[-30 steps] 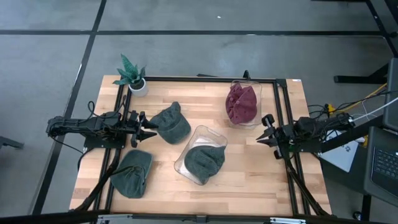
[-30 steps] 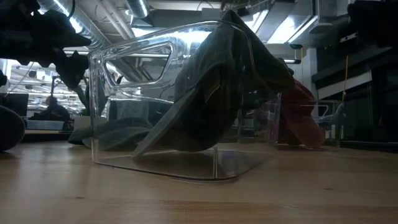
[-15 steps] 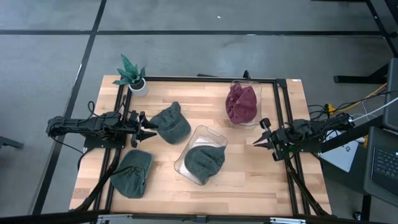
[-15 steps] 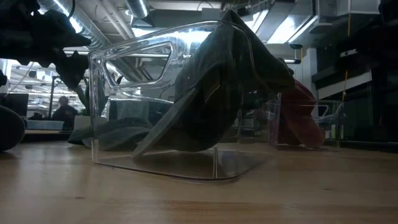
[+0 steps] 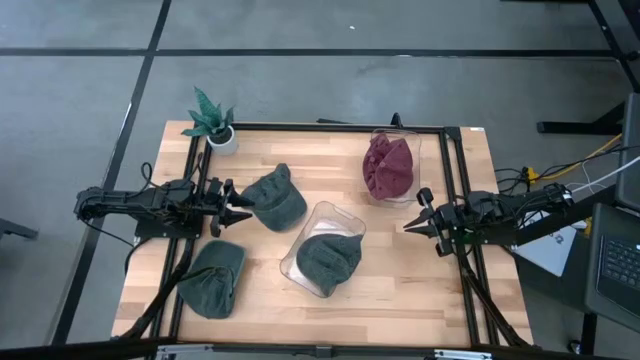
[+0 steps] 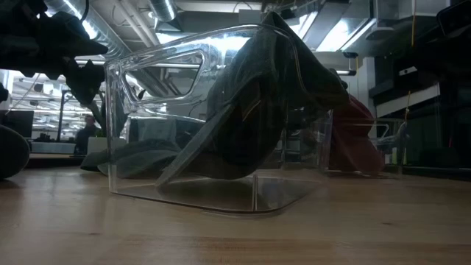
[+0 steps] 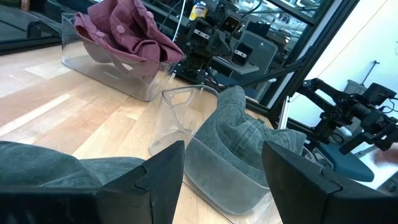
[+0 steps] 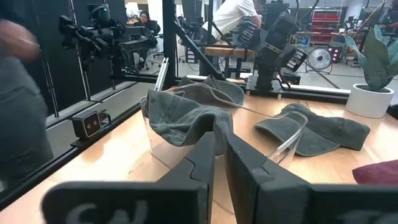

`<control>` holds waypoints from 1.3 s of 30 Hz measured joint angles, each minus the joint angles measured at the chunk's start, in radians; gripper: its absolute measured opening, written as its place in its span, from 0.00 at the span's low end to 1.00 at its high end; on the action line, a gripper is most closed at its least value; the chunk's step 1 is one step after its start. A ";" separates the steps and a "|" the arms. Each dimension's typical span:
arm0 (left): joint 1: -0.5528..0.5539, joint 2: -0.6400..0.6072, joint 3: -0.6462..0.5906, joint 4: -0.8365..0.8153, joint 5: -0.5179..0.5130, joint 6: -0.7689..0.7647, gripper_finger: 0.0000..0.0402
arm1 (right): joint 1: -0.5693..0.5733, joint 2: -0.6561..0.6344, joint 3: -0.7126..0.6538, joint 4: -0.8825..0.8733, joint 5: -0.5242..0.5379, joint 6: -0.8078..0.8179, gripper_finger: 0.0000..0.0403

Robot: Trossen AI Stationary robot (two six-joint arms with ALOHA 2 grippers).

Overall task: Pick & Place hat
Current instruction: Put the black cap into the bottom transparent bin

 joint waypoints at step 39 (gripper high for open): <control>0.002 0.146 0.192 -0.107 -0.223 0.145 0.52 | 0.000 0.000 0.000 0.000 0.000 0.004 0.09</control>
